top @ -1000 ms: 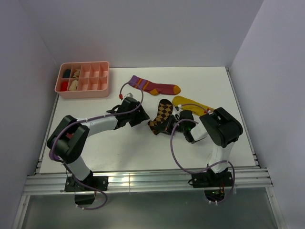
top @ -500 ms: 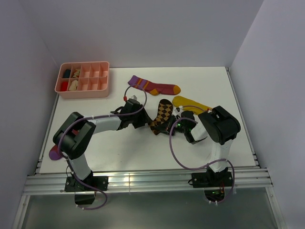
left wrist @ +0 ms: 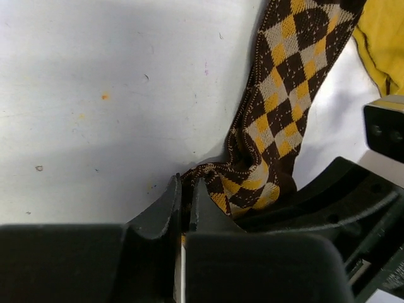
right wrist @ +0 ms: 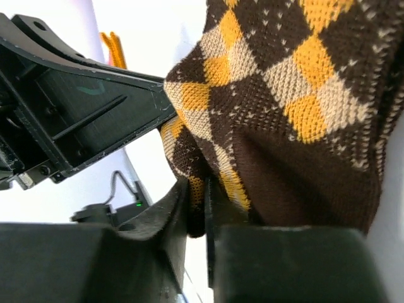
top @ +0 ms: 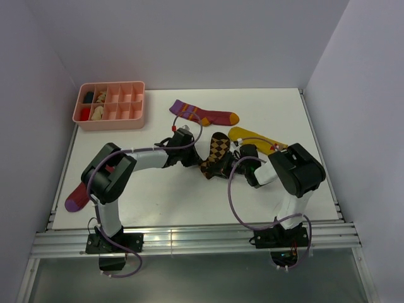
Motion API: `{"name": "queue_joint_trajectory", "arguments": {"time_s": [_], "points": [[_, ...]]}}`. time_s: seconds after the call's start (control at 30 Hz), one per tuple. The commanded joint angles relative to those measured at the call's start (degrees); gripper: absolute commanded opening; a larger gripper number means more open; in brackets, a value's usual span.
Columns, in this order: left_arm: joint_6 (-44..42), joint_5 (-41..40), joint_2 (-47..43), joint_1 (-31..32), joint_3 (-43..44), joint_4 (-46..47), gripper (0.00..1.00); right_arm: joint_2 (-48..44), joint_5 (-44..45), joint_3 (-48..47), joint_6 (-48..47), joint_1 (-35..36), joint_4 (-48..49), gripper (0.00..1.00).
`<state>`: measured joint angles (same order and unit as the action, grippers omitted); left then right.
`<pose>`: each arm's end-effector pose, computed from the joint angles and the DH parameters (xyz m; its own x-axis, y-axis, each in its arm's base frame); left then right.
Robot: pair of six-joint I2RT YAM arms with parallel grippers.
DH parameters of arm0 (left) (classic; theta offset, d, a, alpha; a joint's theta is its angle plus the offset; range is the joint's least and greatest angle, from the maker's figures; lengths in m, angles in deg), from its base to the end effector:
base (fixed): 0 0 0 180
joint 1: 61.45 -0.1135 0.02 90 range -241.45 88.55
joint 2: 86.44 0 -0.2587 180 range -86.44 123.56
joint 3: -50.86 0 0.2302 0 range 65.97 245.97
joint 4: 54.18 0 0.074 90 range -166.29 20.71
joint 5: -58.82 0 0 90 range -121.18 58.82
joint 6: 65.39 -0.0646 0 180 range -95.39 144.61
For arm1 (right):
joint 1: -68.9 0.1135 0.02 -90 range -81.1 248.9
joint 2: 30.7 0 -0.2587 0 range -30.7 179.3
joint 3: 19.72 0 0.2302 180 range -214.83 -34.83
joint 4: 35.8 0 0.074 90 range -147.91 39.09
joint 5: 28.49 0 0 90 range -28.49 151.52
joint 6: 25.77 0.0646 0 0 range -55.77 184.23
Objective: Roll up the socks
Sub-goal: Roll the sock at the center of the board.
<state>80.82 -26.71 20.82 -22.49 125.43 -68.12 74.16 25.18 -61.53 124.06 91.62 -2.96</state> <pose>0.2966 -0.2463 0.1356 -0.8699 -0.3621 -0.3348 -0.0980 0.7923 -0.6022 0.2616 0.1510 0.0949 -0.9105 0.3738 -0.1766 0.0075 0.4421 0.8969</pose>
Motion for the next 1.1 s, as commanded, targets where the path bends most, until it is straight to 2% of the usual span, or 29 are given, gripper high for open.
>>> {"name": "queue_joint_trajectory", "arguments": {"time_s": [0.0, 0.07, 0.2, 0.3, 0.4, 0.7, 0.87, 1.07], "points": [[-2.15, -1.74, 2.34, 1.29, 1.18, -7.49, 0.01, -2.98, 5.40, -0.19, -9.89, -0.04, -18.12, 0.24], [-2.06, -3.32, 2.34, 1.29, 1.88, -9.42, 0.00, -7.02, 6.71, -2.47, -12.53, -0.13, -23.65, 0.34], [-2.94, -4.21, 2.42, 1.38, 3.99, -12.58, 0.00, -14.41, 11.70, -7.04, -19.48, -0.04, -33.49, 0.41], [-3.64, -6.75, 2.42, 1.29, 5.40, -14.43, 0.00, -18.11, 16.63, -11.35, -24.93, -0.04, -40.79, 0.42], [-4.35, -8.25, 2.34, 1.38, 6.37, -15.41, 0.00, -17.41, 22.09, -15.39, -28.62, -0.13, -45.39, 0.42], [-7.95, -9.30, 0.76, 1.29, 6.19, -15.85, 0.00, -1.69, 25.09, -28.31, -28.89, -0.22, -50.40, 0.42], [-10.67, -11.41, -0.47, 0.77, 6.11, -17.60, 0.00, 6.75, 25.61, -39.20, -29.25, -0.05, -55.06, 0.42], [-13.84, -11.06, -1.27, -3.01, 5.66, -17.52, 0.00, 14.76, 25.00, -50.37, -29.16, -0.13, -60.07, 0.43]]}}
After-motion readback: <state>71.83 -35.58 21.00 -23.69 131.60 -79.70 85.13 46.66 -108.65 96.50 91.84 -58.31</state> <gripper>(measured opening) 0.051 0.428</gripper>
